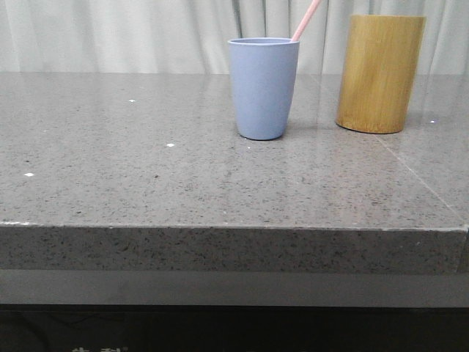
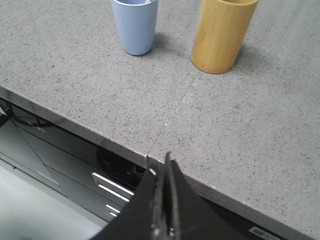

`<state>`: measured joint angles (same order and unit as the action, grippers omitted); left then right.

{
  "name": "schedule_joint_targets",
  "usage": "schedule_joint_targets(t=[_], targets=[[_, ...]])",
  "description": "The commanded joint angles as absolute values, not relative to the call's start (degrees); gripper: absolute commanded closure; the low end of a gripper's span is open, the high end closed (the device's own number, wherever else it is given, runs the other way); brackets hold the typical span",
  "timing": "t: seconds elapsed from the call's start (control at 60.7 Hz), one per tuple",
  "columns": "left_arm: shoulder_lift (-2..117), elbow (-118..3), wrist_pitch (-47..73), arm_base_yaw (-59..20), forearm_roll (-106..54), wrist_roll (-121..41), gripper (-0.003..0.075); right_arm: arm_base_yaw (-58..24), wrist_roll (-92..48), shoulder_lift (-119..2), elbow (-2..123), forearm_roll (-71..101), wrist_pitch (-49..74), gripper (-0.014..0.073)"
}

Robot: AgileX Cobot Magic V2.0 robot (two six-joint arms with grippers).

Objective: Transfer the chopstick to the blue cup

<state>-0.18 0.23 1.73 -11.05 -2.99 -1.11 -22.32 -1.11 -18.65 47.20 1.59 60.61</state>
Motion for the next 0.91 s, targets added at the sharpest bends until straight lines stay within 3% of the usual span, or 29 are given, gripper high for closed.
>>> schedule_joint_targets(t=[0.0,0.89], targets=[[-1.66,0.94,-2.64,-9.88,-5.18,-0.98,0.0739,-22.45,-1.21,-19.23,48.26,0.95,56.80,0.0660],[-1.66,0.94,-2.00,-9.37,-5.31,-0.98,0.0739,-22.45,-1.21,-19.23,48.26,0.95,56.80,0.0660]])
